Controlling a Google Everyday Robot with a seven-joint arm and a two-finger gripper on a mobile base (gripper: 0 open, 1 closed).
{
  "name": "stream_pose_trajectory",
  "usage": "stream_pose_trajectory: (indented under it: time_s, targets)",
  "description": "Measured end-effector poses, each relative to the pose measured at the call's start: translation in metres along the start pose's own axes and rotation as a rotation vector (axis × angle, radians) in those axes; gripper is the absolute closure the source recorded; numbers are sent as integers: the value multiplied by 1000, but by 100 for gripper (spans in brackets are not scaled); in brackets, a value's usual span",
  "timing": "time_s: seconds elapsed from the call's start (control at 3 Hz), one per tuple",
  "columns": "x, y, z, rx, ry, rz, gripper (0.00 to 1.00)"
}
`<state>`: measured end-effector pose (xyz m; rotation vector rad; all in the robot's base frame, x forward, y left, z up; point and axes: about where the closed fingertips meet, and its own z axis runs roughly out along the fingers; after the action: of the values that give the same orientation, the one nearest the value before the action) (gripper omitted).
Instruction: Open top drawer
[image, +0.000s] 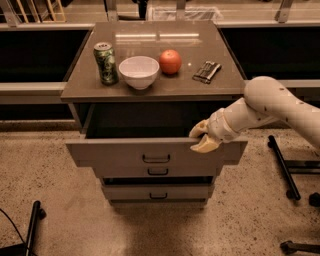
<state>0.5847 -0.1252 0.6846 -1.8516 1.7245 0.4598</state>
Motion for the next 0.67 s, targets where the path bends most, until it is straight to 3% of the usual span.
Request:
stream_pose_trajectory:
  time_s: [0.33, 0.67]
  targets:
    - [-14, 35, 6, -75, -7, -6, 48]
    - [-14, 40, 9, -86, -6, -6, 26]
